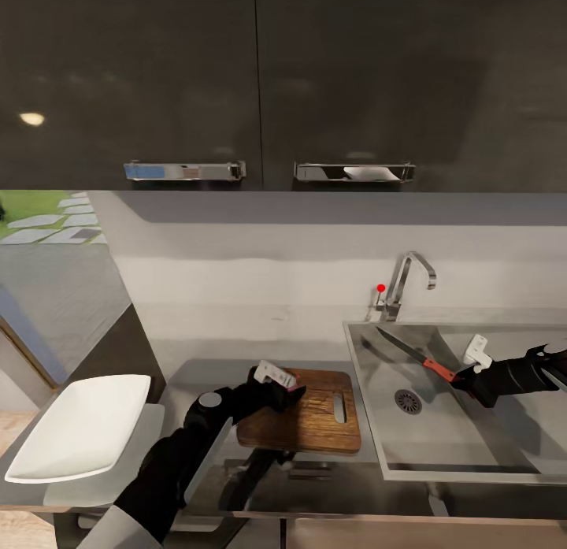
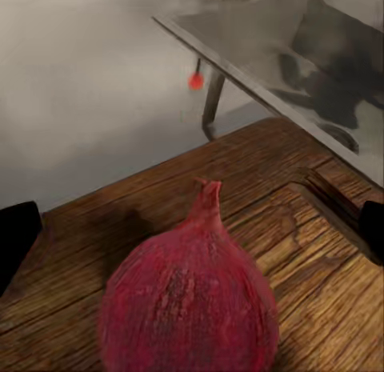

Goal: In the kitchen, take the Vidalia onion out of the sink, dice it on the chopping board with the paring knife, put the diced onion into the bowl on the countertop, then place both the paring knife and the chopping board into the sink.

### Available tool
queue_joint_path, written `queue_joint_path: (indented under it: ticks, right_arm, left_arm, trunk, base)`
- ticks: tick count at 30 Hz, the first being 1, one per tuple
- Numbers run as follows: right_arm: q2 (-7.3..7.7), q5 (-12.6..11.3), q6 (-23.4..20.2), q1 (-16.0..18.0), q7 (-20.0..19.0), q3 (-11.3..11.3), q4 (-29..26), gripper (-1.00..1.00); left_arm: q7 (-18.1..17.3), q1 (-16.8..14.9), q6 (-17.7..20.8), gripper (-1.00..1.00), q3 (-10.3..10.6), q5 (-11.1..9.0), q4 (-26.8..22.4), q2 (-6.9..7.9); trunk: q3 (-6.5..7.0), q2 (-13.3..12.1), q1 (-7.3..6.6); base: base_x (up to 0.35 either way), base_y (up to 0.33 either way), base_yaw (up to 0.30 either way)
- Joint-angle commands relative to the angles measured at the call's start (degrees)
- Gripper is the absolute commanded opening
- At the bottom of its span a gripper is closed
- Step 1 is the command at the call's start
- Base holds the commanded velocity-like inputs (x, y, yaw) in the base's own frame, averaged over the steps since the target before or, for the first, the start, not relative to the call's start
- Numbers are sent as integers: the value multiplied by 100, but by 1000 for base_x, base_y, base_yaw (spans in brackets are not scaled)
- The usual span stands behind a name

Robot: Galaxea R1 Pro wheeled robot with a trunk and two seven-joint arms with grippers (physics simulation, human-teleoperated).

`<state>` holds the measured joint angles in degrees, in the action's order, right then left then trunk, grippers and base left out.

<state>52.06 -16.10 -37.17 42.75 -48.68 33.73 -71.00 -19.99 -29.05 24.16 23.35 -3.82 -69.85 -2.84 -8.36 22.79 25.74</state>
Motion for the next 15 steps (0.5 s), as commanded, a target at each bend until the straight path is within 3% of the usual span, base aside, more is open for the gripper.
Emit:
queue_joint_path:
  ticks: [1,5,15]
  right_arm:
    - [6,-42,-34,14,10,20,-2,-100]
    - [6,-42,-35,14,12,20,-2,-100]
    - [6,-42,-31,14,13,20,-2,-100]
  left_arm:
    - [0,-5,52,100,-1,-40,-137,58]
    - [11,-5,65,100,2,-47,-479,293]
    - [5,-5,79,100,-80,-48,-618,493]
  trunk:
    - [-13,13,4]
    - [-13,13,4]
    - [-13,13,4]
  base:
    - [0,0,0]
    - [0,0,0]
    - [0,0,0]
